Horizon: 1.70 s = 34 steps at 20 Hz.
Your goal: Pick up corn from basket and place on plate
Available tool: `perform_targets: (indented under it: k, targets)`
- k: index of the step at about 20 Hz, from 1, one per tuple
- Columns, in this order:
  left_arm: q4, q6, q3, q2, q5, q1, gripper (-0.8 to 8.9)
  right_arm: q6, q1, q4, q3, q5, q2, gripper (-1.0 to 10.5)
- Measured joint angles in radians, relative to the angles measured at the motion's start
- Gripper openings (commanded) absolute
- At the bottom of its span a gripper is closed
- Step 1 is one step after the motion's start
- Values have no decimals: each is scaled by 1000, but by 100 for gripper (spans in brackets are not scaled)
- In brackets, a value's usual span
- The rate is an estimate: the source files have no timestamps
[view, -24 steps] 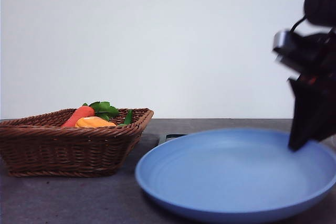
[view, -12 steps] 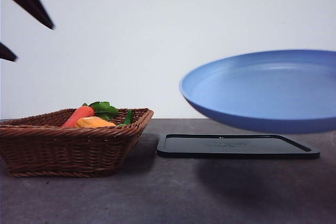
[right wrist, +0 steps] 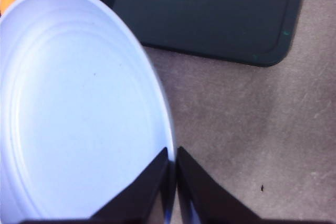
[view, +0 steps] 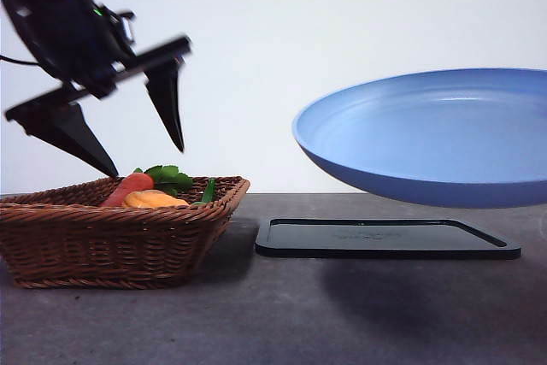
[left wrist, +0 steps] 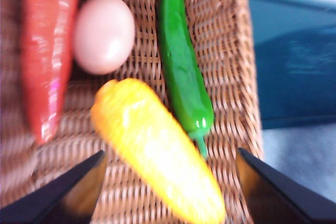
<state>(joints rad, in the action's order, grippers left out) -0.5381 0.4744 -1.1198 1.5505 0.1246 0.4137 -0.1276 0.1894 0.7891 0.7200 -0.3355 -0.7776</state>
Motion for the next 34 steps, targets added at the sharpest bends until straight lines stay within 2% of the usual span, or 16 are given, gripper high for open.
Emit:
perform_targets:
  k: [5,12,17,19,24,29,34]
  targets:
    - [-55,16,-95,133,-48,13,401,2,0,0,0,0,0,2]
    - [-57,38,-99,200,-66,13,396,23,0,-9,0,0,0,2]
    - [-78,38,-100,201,-69,14,221,26,0,-16,0,0,0,2]
    - [-93,38,-100,201,-70,14,191,26,0,-17,0,0,0,2]
    - [-94,25,-100,201,-69,14,150,26,0,-17,0,0,0,2]
    - [-97,2,-100,188,-69,14,150,22,0,-17,0,0,-1,2]
    - [-94,-23,-104,50,-69,14,150,3,0,-42,0,0,-60,2]
